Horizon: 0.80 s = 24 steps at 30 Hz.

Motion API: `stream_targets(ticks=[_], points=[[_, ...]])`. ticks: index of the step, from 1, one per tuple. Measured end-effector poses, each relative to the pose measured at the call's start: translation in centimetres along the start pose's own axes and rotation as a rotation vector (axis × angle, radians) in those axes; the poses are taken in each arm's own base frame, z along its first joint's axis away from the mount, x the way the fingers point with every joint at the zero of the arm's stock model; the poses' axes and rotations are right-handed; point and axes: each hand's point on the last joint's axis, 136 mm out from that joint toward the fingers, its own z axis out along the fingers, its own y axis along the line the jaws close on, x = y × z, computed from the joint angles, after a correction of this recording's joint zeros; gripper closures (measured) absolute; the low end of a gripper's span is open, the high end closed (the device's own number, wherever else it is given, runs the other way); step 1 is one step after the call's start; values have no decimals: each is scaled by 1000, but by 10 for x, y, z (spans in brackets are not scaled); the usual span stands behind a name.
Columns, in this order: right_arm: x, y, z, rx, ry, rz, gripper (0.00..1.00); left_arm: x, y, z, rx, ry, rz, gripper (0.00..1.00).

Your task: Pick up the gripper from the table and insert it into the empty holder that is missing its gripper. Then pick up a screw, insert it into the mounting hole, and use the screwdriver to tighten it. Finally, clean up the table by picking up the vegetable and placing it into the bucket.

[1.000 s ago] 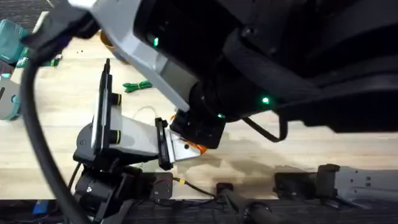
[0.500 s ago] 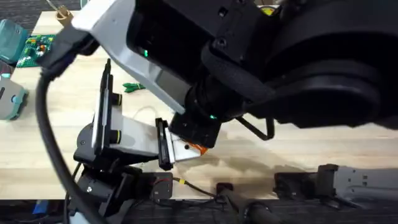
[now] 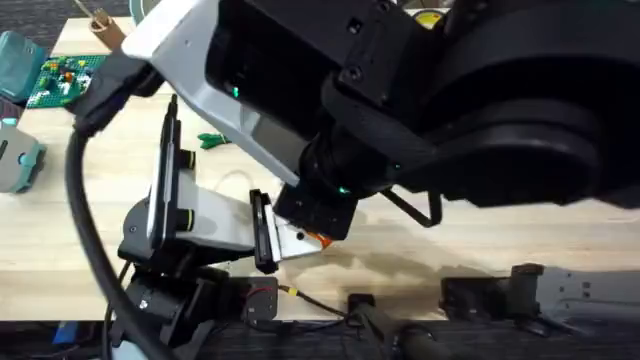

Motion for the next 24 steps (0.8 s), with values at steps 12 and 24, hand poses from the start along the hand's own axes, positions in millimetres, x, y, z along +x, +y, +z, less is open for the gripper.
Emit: stream_targets(ticks=[12, 24], points=[[-3, 1, 0, -3, -13, -2, 996, 0, 0, 0, 0, 0, 0, 997], [1, 1, 0, -4, 4, -31, 996, 0, 0, 0, 0, 0, 0, 997]])
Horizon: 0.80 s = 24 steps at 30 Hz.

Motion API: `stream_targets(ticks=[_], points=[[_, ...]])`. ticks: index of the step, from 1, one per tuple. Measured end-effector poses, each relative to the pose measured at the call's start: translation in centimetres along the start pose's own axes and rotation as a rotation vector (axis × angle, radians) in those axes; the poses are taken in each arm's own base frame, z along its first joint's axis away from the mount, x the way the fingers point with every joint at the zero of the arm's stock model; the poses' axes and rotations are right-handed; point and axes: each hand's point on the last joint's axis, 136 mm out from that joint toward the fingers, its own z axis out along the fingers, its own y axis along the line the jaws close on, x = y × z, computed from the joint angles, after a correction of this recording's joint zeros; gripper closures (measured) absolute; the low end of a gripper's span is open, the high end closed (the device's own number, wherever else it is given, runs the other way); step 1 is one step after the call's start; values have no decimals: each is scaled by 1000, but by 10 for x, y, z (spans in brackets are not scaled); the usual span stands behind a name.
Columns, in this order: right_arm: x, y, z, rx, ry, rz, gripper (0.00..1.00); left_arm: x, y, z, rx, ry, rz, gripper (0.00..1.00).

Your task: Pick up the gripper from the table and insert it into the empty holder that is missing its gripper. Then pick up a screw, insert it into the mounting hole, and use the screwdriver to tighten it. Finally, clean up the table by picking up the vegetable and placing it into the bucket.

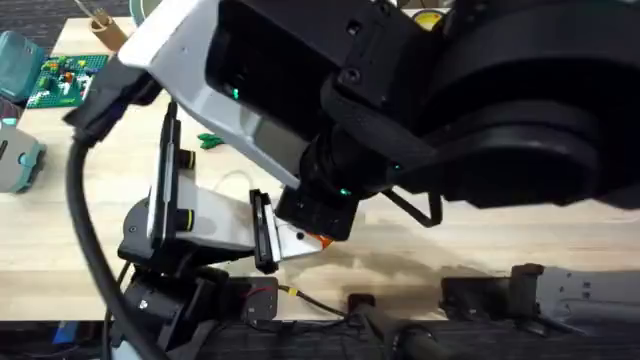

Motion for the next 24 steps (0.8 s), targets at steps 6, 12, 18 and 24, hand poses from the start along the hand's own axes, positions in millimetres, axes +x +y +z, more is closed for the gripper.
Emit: stream_targets(ticks=[6, 12, 18, 24], points=[[-4, 3, 0, -3, -17, -9, 996, 0, 0, 0, 0, 0, 0, 997], [-4, 5, 0, -5, -17, -16, 996, 0, 0, 0, 0, 0, 0, 997], [-2, 3, 0, 3, -6, -21, 996, 0, 0, 0, 0, 0, 0, 997], [-6, 7, 0, -8, -23, -31, 996, 0, 0, 0, 0, 0, 0, 997]])
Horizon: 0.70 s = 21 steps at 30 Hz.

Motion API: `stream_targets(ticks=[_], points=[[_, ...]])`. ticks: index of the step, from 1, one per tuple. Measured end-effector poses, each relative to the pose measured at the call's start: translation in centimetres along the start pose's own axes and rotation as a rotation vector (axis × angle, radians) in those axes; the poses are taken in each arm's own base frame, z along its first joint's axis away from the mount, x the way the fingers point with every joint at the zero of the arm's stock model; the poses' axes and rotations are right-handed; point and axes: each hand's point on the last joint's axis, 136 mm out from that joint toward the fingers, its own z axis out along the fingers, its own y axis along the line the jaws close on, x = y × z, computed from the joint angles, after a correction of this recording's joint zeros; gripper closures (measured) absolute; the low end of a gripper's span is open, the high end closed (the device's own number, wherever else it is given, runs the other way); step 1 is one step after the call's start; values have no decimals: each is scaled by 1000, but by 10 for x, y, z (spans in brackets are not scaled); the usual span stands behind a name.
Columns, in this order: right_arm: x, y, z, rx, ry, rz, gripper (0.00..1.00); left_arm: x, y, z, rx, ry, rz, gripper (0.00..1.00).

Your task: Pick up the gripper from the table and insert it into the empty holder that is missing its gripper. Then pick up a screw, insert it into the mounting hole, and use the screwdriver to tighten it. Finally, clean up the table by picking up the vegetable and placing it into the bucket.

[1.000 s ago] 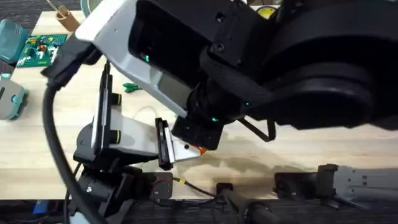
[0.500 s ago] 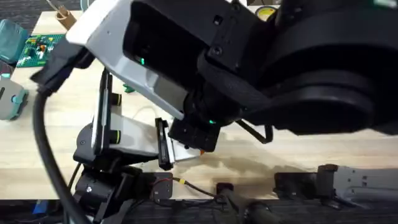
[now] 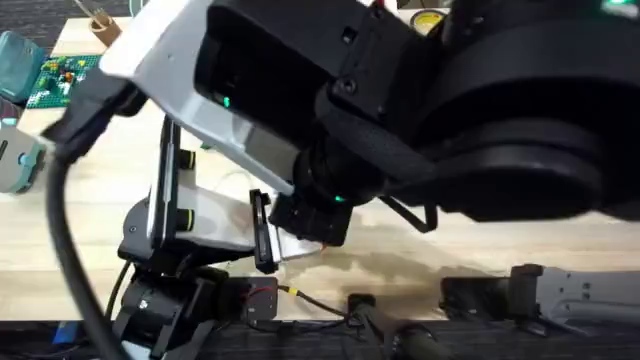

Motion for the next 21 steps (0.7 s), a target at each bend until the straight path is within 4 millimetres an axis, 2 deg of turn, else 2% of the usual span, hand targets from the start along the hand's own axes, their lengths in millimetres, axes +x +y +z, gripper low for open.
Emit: stream_targets(ticks=[12, 21], points=[[-1, 4, 0, -10, -2, -10, 996, 0, 0, 0, 0, 0, 0, 997], [1, -3, 0, 34, 5, -12, 996, 0, 0, 0, 0, 0, 0, 997]])
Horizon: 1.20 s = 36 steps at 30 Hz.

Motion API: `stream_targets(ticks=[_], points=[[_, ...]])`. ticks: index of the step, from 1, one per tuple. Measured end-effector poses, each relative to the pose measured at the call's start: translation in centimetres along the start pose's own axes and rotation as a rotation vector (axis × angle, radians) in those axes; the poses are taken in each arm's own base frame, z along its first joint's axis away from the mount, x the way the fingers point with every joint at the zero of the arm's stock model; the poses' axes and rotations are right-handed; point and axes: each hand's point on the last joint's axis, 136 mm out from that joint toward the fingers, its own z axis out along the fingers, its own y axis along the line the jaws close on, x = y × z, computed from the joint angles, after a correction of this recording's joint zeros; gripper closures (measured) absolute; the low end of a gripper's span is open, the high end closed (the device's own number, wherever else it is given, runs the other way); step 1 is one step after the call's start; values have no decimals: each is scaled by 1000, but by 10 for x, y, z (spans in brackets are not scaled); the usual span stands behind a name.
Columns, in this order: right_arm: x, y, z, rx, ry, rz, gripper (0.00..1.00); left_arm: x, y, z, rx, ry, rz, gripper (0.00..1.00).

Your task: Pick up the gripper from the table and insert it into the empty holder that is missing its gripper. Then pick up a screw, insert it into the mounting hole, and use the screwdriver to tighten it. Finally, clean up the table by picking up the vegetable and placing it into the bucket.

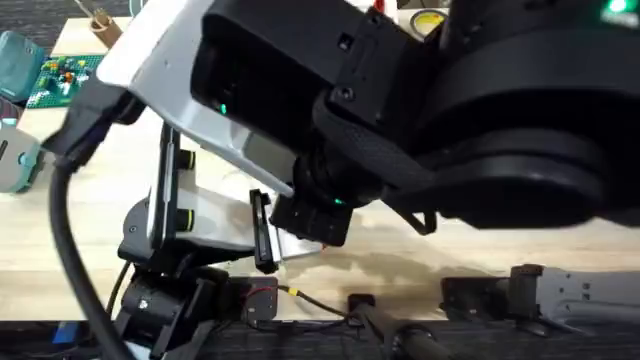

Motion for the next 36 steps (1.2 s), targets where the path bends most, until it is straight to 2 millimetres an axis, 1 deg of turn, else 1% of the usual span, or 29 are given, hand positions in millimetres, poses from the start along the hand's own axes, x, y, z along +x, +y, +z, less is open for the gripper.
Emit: stream_targets(ticks=[9, 17, 21, 36], points=[[0, -2, 0, 17, 1, -4, 996, 0, 0, 0, 0, 0, 0, 997], [0, 6, 0, -12, 0, -12, 996, 0, 0, 0, 0, 0, 0, 997], [4, 7, 4, -16, 13, -12, 996, 0, 0, 0, 0, 0, 0, 997], [1, 7, 9, -19, 3, -12, 996, 0, 0, 0, 0, 0, 0, 997]])
